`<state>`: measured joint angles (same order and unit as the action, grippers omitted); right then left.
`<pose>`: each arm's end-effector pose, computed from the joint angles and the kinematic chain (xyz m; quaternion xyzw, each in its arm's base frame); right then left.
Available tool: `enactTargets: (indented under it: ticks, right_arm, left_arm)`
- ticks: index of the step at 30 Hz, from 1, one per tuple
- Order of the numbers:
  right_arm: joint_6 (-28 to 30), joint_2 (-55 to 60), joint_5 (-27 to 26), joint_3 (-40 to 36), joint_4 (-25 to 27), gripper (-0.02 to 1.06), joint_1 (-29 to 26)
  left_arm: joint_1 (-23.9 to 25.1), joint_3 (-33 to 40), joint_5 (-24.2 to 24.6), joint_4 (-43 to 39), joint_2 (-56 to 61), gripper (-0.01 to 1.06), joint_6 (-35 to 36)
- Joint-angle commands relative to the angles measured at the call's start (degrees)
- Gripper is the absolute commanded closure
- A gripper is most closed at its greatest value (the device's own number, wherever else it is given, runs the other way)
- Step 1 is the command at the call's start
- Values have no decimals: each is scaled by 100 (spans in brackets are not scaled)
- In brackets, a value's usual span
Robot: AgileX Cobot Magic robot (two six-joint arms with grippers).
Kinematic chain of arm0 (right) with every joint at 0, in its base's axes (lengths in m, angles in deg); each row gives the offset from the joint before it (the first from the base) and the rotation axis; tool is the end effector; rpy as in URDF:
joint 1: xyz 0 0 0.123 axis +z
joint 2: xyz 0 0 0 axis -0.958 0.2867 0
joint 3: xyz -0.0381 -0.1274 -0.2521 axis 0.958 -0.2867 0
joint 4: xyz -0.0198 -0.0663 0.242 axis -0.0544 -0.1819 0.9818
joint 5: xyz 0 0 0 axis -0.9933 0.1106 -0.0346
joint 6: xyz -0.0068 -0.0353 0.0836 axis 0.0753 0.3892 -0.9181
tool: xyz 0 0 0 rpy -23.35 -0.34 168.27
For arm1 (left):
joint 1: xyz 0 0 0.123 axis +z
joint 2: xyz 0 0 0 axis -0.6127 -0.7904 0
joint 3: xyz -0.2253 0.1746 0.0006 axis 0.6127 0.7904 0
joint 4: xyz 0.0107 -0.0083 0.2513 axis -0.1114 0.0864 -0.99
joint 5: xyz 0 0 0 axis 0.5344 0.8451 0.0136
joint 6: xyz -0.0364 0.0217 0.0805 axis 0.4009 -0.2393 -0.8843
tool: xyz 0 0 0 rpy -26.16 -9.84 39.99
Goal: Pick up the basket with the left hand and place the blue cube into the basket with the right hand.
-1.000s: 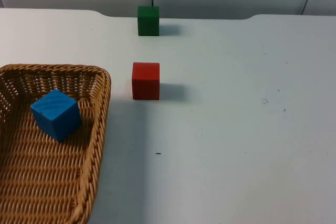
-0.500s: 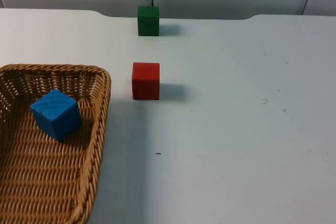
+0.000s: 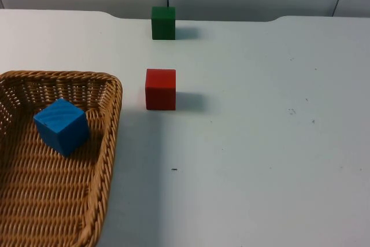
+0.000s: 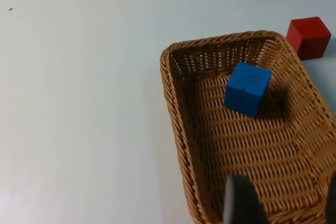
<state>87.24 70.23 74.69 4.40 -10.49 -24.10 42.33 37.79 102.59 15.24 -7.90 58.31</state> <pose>-0.0057 -0.0067 0.2836 -0.3761 0.7655 0.2046 0.4803 -0.0142 -0.0153 0.2833 0.0649 0.8627 -0.0126 0.5014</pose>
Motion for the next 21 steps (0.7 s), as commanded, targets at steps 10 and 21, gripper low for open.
enactTargets:
  ticks: [10, 21]
  right_arm:
    - [-12, -25, 78, -38, 0, 28, 1]
    - [-12, -25, 56, -38, -76, 28, 1]
  left_arm:
    - [-19, 19, -103, 260, 24, 56, 52]
    - [-19, 19, -158, -154, 24, 0, 176]
